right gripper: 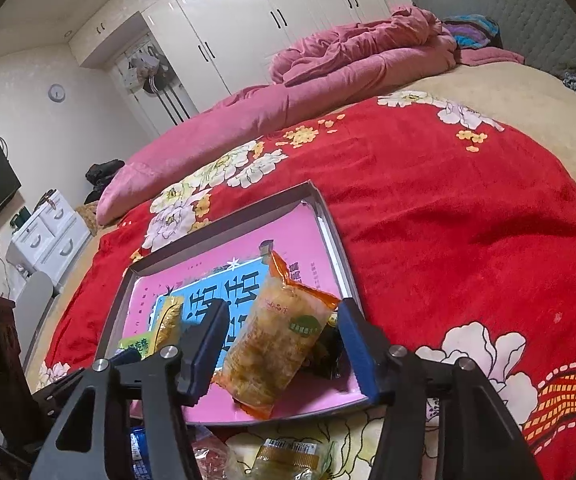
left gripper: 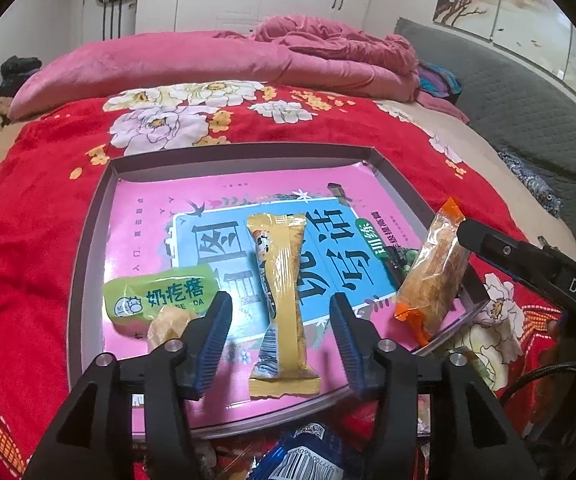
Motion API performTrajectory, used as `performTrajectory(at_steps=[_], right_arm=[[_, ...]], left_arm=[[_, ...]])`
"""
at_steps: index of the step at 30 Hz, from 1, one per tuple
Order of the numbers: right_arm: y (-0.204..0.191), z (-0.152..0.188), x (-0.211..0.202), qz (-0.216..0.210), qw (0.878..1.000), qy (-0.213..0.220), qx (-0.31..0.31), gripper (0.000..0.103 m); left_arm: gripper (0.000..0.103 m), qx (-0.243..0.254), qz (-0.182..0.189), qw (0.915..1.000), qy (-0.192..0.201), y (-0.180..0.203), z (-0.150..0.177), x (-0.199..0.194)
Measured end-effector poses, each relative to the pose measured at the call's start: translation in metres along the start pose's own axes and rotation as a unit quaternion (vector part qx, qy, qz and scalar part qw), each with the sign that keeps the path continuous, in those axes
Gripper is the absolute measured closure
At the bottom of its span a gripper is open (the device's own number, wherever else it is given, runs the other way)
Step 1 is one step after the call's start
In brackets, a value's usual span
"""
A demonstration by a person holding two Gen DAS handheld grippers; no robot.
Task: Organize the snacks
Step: 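Lower both snacks into the tray and open both tools, then withdraw both open tools from the tray toward the snacks lying beside it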
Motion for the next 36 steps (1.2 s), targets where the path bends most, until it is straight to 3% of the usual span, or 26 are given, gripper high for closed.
performTrajectory(at_steps=[18,21,36], right_arm=[[-0.003,-0.007,-0.009,0.011,0.999,0.018,-0.028,0.038],[-0.009,-0.007,-0.010,0.007,0.999,0.020,-0.039,0.031],[-0.026,-0.009,-0.017,0.000,0.996,0.031,-0.088,0.024]], left_arm=[[0.033,-0.011,-0.008,0.9992,0.038,-0.010,-0.010,-0.020],[0.028,-0.007,-0.016,0.9990,0.041,-0.011,-0.012,-0.020],[0.025,-0.019,-0.036,0.9978,0.051,-0.027,-0.013,-0.028]])
Point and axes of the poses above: each gripper's, at about its wrist camera, not at the fingertips, and x roughly the way its jaws point, y to its right, z to its underside, the point moved 9 cm from there along x, roughly the way its jaws point, and after that the axes turned 6 degrees about -z, right-handed, at the moved point
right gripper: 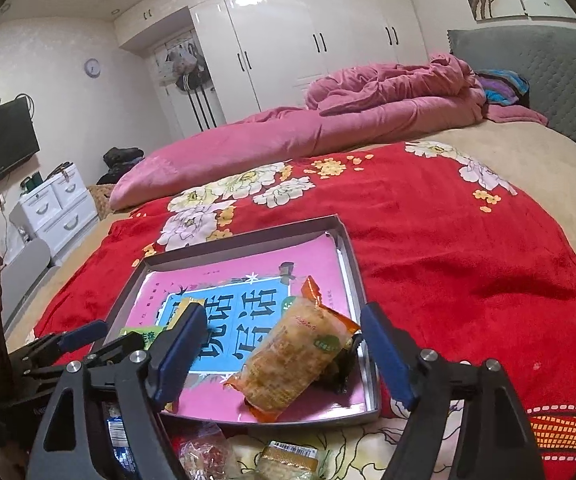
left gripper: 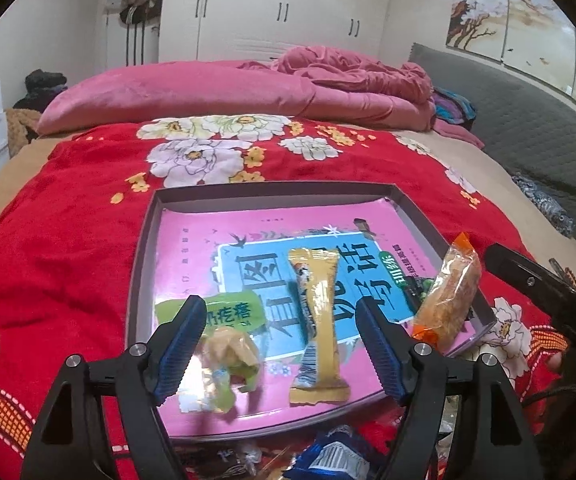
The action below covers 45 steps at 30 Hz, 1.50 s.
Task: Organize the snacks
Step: 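Withdraw both open tools from the tray toward the snacks lying beside it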
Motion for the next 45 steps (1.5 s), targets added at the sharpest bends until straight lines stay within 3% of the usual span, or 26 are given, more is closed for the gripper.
performTrajectory(at_steps=[11,29,45], right_arm=[[0.009,-0.001,-0.006,0.006,1.000,0.006,0.004,0.022],[0.003,0.001,-0.014,0.004,1.000,0.010,-0.015,0.014],[-0.003,0.005,-0.018,-0.001,1.000,0.006,-0.027,0.011]], left_arm=[[0.025,-0.040,-0.008,0.9992,0.006,-0.027,-0.002,-0.009],[0.024,-0.058,-0.019,0.9981,0.007,-0.051,0.005,-0.026],[0.023,-0.041,-0.020,0.9990,0.004,-0.046,0.010,-0.031]])
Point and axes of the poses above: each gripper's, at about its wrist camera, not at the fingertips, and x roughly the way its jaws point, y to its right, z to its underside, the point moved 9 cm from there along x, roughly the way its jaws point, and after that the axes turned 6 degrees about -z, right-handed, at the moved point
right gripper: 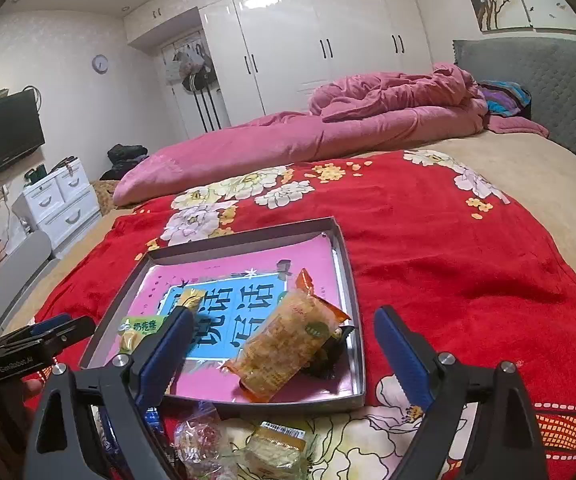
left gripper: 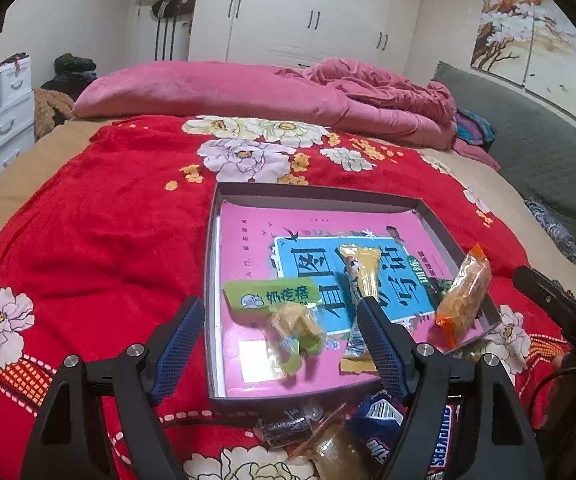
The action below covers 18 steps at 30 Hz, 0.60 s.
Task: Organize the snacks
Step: 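Withdraw both open tools from the tray toward the snacks lying beside it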
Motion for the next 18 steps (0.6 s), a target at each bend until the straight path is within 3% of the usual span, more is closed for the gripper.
performTrajectory(at_steps=[18], right_arm=[[-0.012,0.005,-0.010,-0.010,1.000,0.000,-0.012,0.009]], left_arm=[[0.023,0.030,0.009,0.9993,-0.017,0.014,0.018,-0.012]])
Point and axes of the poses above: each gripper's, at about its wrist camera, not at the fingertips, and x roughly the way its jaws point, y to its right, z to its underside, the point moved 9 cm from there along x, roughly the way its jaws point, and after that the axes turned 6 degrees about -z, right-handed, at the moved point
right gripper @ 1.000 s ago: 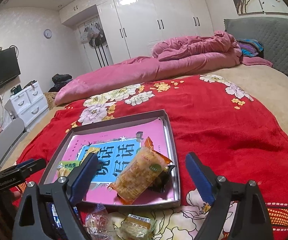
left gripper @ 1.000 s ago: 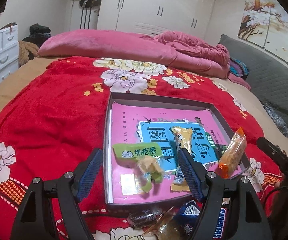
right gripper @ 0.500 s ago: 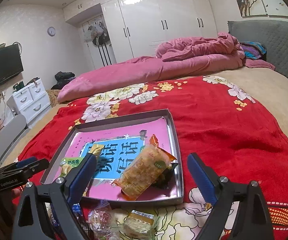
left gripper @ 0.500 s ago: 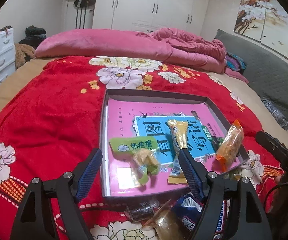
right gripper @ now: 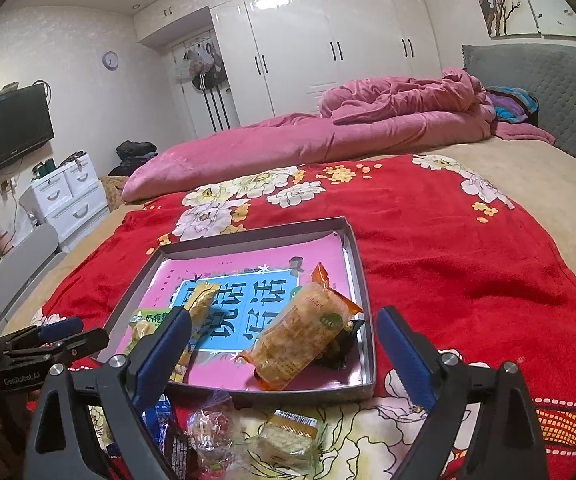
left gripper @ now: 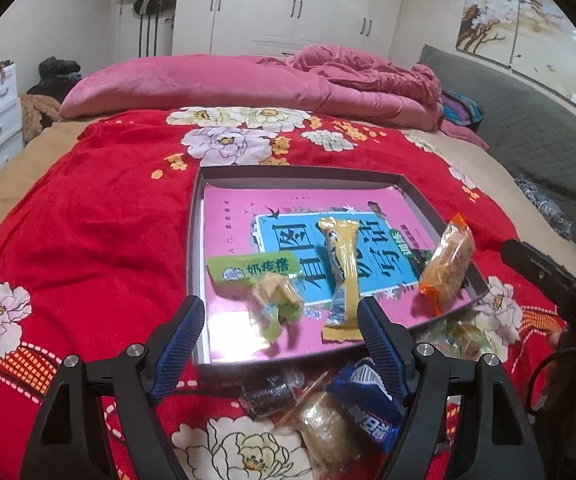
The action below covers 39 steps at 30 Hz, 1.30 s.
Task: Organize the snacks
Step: 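Withdraw both open tools from the tray toward the snacks lying beside it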
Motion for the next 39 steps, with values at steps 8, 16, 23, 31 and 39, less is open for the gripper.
performTrajectory(at_steps=[8,16,23,31,39], right_arm=[[-0.003,0.004,-0.006,0.001,1.000,-0.003,-0.006,0.009],[-0.001,0.007,-0.008,0.008,1.000,-0.008,-0.008,0.009],[-0.003,0.014,-0.010,0.013,1.000,-0.020,-0.016,0.009],[-0.003,0.023,-0.011,0.017,0.999,-0.036,-0.023,0.009],[-0.004,0.030,-0.015,0.018,0.998,-0.045,-0.028,0.009]], left_arm=[[0.023,0.008,-0.012,0.9999,-0.002,-0.002,0.007,-0.006],[0.023,0.005,-0.020,0.9997,-0.009,-0.009,0.012,-0.009],[0.023,0.002,-0.024,0.9995,-0.019,-0.013,0.019,-0.011],[0.023,0.003,-0.023,0.9990,-0.037,-0.014,0.030,-0.013],[0.023,0.009,-0.024,0.9984,-0.051,-0.014,0.040,-0.015]])
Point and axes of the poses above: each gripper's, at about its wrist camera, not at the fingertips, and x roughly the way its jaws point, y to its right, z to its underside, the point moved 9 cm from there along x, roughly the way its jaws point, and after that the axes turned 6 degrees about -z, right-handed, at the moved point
